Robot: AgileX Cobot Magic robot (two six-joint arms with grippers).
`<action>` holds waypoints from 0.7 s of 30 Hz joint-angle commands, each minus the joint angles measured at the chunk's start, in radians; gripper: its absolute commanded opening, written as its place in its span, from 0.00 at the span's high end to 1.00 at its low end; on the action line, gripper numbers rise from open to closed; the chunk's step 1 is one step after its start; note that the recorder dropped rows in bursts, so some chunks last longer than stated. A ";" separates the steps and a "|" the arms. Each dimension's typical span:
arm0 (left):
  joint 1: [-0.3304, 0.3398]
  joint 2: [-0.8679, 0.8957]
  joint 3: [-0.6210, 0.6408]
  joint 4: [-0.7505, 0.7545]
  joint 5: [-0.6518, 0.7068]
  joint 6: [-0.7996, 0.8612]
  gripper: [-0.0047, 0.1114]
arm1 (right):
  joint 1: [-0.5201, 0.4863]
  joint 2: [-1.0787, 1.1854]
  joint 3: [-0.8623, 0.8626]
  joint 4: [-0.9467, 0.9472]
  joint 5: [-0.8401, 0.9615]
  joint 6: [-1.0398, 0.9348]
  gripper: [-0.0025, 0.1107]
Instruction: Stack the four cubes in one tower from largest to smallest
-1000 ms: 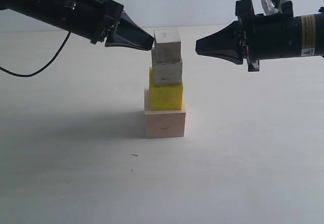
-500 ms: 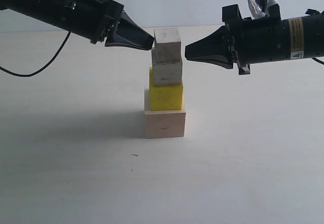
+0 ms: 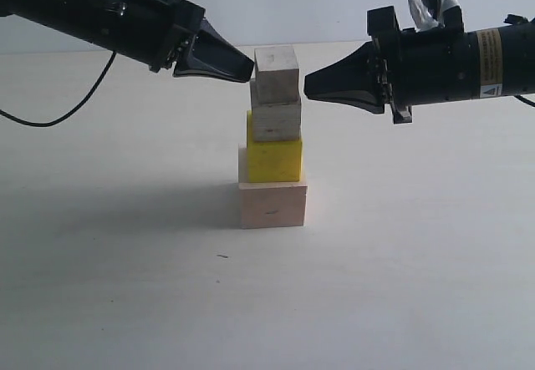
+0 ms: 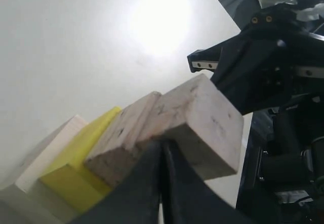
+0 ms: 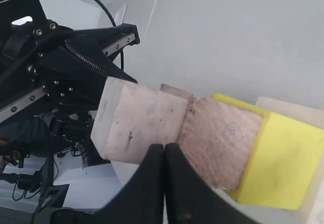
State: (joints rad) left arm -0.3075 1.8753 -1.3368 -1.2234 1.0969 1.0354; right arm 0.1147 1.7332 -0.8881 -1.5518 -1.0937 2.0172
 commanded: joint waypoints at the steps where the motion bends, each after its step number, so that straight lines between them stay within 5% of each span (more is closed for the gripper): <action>1: -0.005 -0.002 0.002 -0.014 -0.005 0.007 0.96 | 0.002 -0.004 -0.006 0.007 -0.014 -0.009 0.98; 21: -0.005 -0.002 0.002 -0.010 -0.009 0.009 0.96 | 0.002 -0.004 -0.006 0.023 -0.021 -0.036 0.98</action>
State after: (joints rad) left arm -0.3075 1.8753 -1.3368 -1.2234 1.0915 1.0380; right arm 0.1147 1.7332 -0.8881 -1.5436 -1.1006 1.9959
